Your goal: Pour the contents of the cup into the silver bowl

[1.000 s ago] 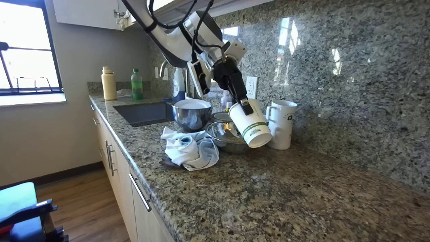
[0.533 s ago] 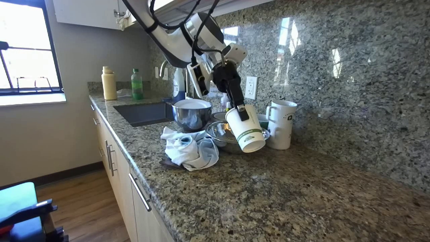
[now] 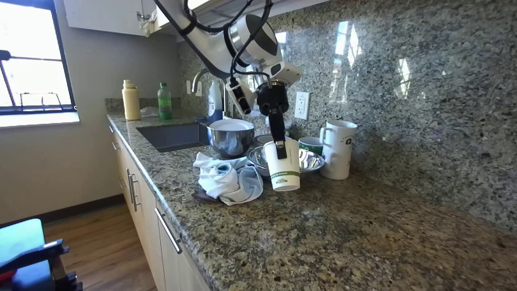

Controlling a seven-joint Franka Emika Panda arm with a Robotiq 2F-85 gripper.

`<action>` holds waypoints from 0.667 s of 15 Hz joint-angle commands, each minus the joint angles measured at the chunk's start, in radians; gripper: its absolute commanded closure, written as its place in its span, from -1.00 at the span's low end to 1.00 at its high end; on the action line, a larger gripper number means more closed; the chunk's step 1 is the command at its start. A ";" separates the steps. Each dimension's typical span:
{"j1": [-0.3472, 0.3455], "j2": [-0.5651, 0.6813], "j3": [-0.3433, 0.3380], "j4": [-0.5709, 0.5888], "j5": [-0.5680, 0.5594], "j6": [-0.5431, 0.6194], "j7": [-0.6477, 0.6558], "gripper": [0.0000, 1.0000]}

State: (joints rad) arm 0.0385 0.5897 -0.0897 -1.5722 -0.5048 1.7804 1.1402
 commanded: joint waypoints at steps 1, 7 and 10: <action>-0.023 -0.049 -0.025 -0.068 0.092 0.064 -0.013 0.99; -0.096 -0.074 -0.068 -0.105 0.255 0.158 -0.032 0.99; -0.126 -0.096 -0.078 -0.146 0.335 0.247 -0.044 0.99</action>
State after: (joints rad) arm -0.0639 0.5632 -0.1634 -1.6267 -0.2385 1.9397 1.1183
